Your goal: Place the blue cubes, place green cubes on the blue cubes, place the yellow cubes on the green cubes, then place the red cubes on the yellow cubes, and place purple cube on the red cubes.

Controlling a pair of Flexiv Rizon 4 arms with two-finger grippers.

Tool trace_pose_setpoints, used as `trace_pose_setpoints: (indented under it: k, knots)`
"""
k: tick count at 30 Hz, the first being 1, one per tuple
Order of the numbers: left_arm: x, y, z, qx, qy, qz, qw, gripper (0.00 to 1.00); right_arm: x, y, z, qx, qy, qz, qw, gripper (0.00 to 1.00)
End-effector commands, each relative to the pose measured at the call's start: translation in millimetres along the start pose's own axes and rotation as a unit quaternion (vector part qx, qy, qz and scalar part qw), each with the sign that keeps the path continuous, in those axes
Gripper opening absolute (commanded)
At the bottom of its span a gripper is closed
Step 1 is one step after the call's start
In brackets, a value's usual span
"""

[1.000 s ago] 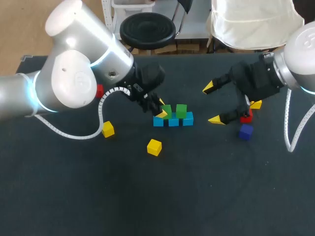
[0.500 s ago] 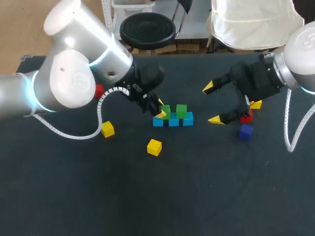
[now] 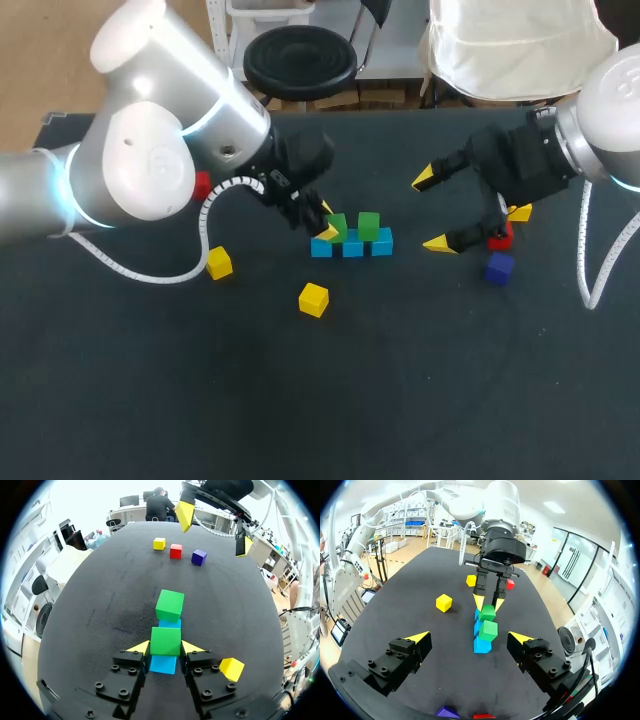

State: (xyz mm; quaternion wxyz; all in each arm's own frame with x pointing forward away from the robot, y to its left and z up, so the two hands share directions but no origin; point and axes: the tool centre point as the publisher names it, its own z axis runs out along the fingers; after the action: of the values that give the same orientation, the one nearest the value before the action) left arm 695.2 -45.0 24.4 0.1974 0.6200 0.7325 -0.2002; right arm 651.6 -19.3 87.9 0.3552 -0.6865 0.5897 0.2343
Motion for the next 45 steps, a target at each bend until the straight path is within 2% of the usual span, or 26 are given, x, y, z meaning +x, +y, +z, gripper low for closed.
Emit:
trace_pose_setpoints:
  k: [1,2,3,4,7,8,9,14,17,19,23,25,33,39,45]
  knots:
    - [-0.5,1.0,1,0.002,0.002,-0.002,1.0,0.49,0,0,0,0.0,-0.001,0.0,1.0,1.0]
    - [-0.5,0.7,1,0.004,0.0,-0.005,1.0,0.6,0,0,0,0.0,-0.001,0.0,1.0,1.0]
    - [0.0,0.9,1,0.004,-0.001,-0.006,1.0,0.81,0,0,0,0.0,-0.001,0.0,1.0,1.0]
    - [0.2,1.1,0,0.005,-0.001,-0.007,1.0,0.87,0,0,0,0.0,-0.001,0.0,1.0,1.0]
    - [-0.2,0.6,-2,0.005,-0.005,-0.011,1.0,0.89,0,0,0,0.0,-0.001,0.0,1.0,1.0]
    - [-0.3,0.7,-4,0.006,-0.007,-0.014,1.0,0.98,0,0,0,0.0,-0.001,0.0,1.0,1.0]
    - [-0.7,0.9,-5,0.007,-0.009,-0.018,1.0,1.0,0,0,0,0.0,-0.001,0.0,1.0,1.0]
    - [-5.4,-3.2,-17,0.016,-0.024,-0.015,0.999,1.0,0,0,0,0.0,-0.001,0.0,1.0,1.0]
    - [-8.6,-7.2,-24,0.038,-0.03,0.001,0.999,1.0,0,0,0,0.0,-0.001,0.0,1.0,1.0]
    - [-9.8,-10.8,-30,0.065,-0.05,0.018,0.997,1.0,0,0,0,0.0,-0.001,0.0,1.0,1.0]
    - [-7.6,-14.0,-44,0.08,-0.062,0.03,0.994,1.0,0,0,0,0.0,-0.001,0.0,1.0,1.0]
    - [-7.1,-18.6,-50,0.079,-0.063,0.031,0.994,1.0,0,0,0,0.0,-0.001,0.0,1.0,1.0]
    - [-1.1,-18.7,-73,0.074,-0.07,0.027,0.994,1.0,0,0,0,0.0,-0.001,0.0,1.0,1.0]
    - [-0.7,-22.9,-83,0.064,-0.064,0.037,0.995,1.0,0,0,0,0.0,-0.001,0.0,1.0,1.0]
    - [7.7,-19.3,-91,0.067,-0.072,0.033,0.995,1.0,0,0,0,0.0,-0.001,0.0,1.0,1.0]
